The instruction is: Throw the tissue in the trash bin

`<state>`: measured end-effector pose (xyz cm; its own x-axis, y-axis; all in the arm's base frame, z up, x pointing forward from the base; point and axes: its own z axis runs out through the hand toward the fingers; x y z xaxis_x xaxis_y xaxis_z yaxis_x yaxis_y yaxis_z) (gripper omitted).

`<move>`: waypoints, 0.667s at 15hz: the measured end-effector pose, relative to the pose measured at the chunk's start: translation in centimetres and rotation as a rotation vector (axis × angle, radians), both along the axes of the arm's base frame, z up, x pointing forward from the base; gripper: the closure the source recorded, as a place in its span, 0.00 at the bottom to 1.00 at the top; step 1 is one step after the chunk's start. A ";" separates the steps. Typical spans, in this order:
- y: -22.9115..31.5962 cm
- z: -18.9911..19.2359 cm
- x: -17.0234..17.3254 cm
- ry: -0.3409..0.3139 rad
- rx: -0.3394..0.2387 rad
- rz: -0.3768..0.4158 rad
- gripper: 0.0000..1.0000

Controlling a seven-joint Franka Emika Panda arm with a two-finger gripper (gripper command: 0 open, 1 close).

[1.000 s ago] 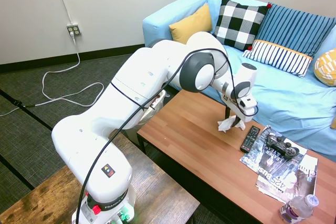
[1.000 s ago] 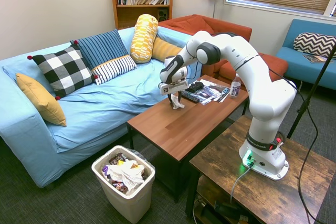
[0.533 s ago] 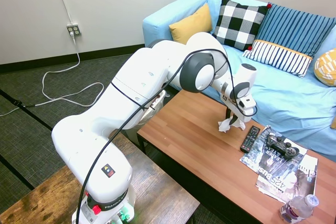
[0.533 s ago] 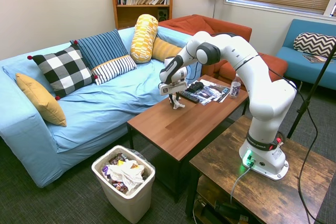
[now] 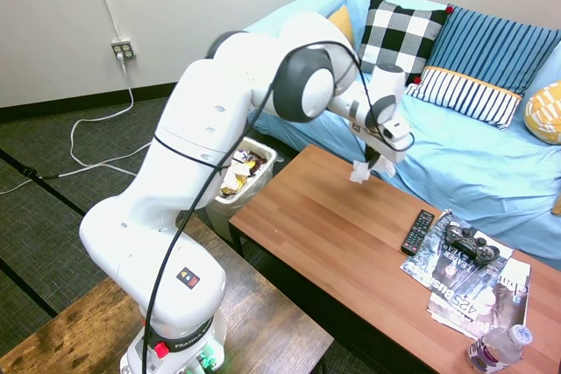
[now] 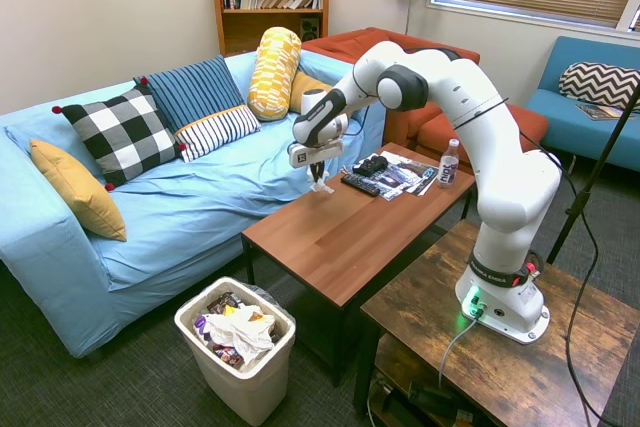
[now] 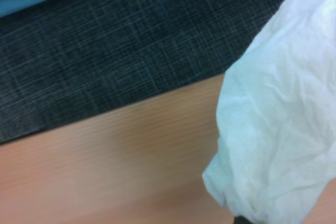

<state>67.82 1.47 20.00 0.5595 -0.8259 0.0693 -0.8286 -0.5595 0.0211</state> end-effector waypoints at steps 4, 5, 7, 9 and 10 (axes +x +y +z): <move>15.6 1.1 -4.3 -0.040 -0.075 0.203 1.00; 18.8 0.9 -5.3 -0.045 -0.089 0.244 1.00; 24.6 0.3 -7.6 -0.052 -0.108 0.321 1.00; 30.1 -1.0 -10.6 -0.050 -0.122 0.400 1.00; 32.3 -1.9 -12.1 -0.044 -0.129 0.437 1.00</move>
<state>55.72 33.75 18.13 0.8480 -0.4956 0.1877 -0.5166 -0.8521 0.0841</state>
